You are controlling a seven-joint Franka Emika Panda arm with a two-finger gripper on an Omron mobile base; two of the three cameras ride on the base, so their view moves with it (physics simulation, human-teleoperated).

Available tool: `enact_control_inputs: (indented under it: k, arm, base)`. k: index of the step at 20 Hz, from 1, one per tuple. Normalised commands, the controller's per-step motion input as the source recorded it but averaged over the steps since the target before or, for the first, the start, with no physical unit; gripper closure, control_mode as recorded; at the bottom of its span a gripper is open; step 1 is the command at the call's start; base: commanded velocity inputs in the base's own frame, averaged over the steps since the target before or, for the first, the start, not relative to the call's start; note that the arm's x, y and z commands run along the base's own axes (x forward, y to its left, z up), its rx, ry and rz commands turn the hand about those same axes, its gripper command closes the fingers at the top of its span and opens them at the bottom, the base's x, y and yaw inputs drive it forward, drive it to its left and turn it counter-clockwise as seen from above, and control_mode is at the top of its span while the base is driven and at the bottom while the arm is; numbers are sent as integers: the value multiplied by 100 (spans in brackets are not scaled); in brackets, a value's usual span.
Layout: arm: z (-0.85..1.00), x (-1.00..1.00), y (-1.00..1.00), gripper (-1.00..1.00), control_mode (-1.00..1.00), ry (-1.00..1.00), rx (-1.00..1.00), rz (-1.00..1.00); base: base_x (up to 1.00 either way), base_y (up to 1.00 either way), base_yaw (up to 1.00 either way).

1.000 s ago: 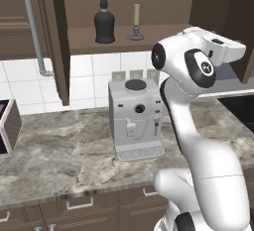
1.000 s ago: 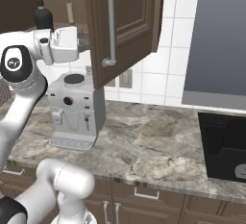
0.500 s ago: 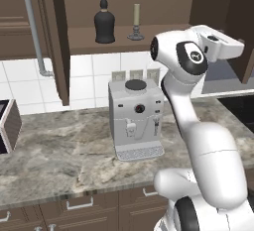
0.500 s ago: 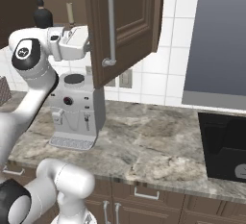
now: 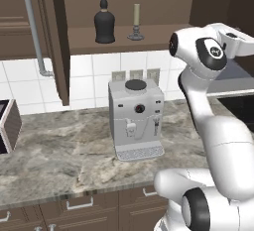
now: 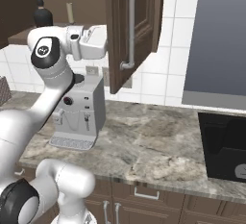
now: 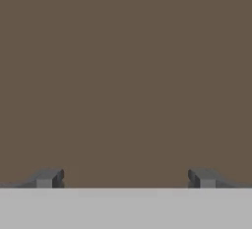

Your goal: Get the candle and the liquor from the cabinet and move them to the dining counter.

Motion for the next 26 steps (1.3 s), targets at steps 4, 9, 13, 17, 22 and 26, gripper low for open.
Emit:
enact_control_inputs:
  k: [4, 9, 13, 17, 22, 26]
  arm:
    - [0, 0, -62, -100, -100, 0, 0, 0]
    - [0, 0, -55, -100, -100, 1, 0, 0]
    - [0, 0, -48, -100, -100, 0, 0, 0]
    - [0, 0, -15, -100, -100, 0, 0, 0]
    - [0, 0, 4, -100, -100, 0, 0, 0]
    - [0, 0, 50, -100, -100, 0, 0, 11]
  base:
    - [0, 0, 0]
    - [0, 0, 0]
    - [0, 0, 0]
    - [0, 0, 0]
    - [0, 0, 0]
    - [0, 0, 0]
